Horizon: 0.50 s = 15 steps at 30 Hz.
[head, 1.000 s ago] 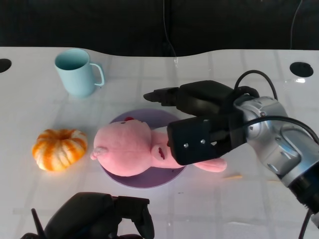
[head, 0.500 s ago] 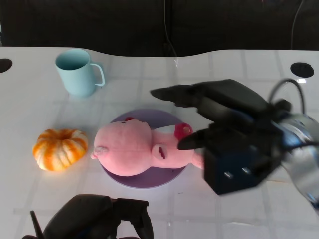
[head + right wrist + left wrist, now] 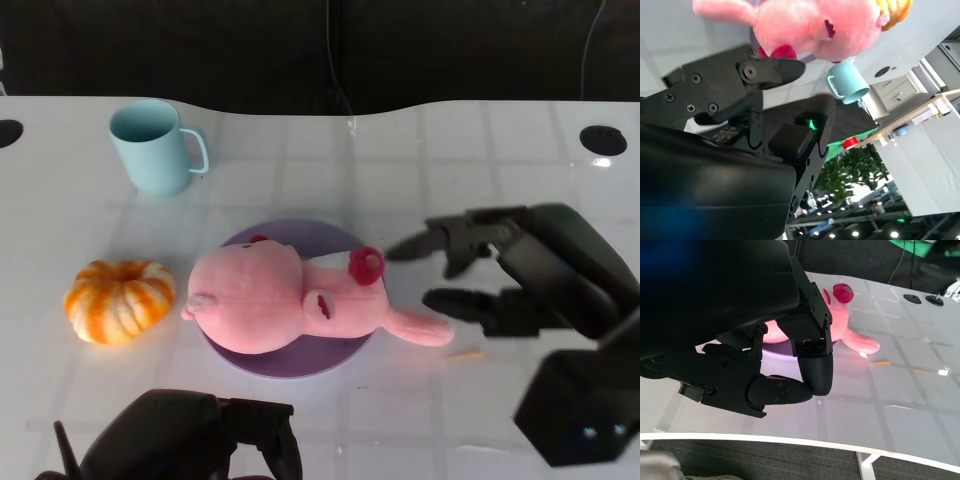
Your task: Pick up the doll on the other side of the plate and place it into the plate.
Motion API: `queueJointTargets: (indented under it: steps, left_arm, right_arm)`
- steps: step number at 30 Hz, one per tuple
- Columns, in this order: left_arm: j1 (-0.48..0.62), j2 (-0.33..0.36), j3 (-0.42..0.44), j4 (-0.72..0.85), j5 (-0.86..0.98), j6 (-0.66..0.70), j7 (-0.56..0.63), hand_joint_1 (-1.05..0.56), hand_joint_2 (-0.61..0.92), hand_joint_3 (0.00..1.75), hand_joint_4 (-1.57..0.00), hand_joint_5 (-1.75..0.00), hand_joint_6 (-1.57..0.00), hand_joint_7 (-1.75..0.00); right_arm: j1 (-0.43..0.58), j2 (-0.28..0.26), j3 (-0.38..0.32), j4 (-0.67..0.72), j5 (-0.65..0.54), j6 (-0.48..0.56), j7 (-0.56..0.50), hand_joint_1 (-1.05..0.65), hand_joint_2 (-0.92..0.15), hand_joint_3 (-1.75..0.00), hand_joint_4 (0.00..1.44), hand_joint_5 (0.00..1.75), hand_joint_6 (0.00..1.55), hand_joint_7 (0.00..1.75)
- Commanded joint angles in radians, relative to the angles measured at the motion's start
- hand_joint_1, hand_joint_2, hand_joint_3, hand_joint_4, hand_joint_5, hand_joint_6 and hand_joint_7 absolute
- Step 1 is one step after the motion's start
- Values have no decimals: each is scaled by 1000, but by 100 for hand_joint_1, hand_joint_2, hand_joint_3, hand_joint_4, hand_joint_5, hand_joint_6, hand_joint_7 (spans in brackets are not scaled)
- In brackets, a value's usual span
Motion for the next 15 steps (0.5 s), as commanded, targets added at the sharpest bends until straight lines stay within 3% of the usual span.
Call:
queueJointTargets:
  steps: [1, 4, 7, 12, 15]
  left_arm:
    - [1, 19, 18, 17, -10, -15, 4, -30, 92, 34, -69, -146, -72, -105]
    - [-5, 25, 23, 25, -11, -19, 1, -30, 92, 34, -69, -147, -72, -104]
    - [-10, 26, 27, 31, -16, -20, -2, -30, 92, 34, -69, -148, -72, -105]
    - [-20, 29, 33, 40, -30, -13, -10, -32, 92, 37, -67, -153, -71, -107]
    - [-27, 36, 40, 48, -39, -19, -13, -32, 92, 37, -65, -154, -70, -108]
  right_arm:
    - [55, -20, -34, -42, 31, 28, 11, -1, -40, -119, 83, 158, 86, 101]
    - [104, -43, -47, -89, 21, 64, 38, 3, -34, -133, 91, 168, 88, 124]
    - [142, -66, -57, -139, 7, 107, 70, 2, -30, -137, 92, 169, 88, 136]
    - [211, -128, -73, -311, -57, 282, 195, -5, -36, -128, 87, 168, 83, 137]
    - [247, -133, -72, -369, -76, 338, 219, -4, -39, -118, 87, 167, 83, 136]
